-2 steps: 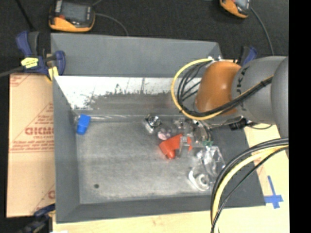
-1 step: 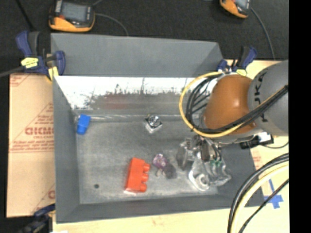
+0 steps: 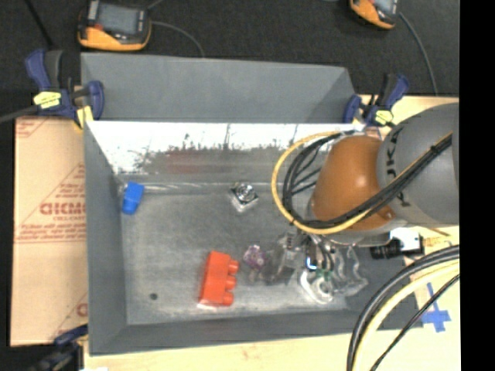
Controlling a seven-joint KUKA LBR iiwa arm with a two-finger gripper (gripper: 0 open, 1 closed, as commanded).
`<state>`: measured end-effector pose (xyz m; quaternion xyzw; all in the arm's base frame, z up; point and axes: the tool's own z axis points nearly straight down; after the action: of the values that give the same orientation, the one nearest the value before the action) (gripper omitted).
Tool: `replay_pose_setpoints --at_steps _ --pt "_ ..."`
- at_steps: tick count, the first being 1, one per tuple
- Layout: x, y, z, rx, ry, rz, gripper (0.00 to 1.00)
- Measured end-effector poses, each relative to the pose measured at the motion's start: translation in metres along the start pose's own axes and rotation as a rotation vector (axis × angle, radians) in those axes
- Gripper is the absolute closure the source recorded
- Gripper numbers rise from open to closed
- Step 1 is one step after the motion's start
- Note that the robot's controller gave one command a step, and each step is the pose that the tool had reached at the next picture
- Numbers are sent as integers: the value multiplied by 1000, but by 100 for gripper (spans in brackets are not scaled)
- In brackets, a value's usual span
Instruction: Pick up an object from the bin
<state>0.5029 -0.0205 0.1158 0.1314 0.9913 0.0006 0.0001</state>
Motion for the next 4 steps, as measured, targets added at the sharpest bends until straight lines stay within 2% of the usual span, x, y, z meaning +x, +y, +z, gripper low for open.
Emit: replay_pose_setpoints --at_steps 1,2,3,4 --pt "1 -13 -66 0 -8 19 100" --pt "1 -16 -24 1 1 148 100" --pt "-20 9 16 0 -3 404 100" --pt "-11 -13 -13 0 -6 437 100"
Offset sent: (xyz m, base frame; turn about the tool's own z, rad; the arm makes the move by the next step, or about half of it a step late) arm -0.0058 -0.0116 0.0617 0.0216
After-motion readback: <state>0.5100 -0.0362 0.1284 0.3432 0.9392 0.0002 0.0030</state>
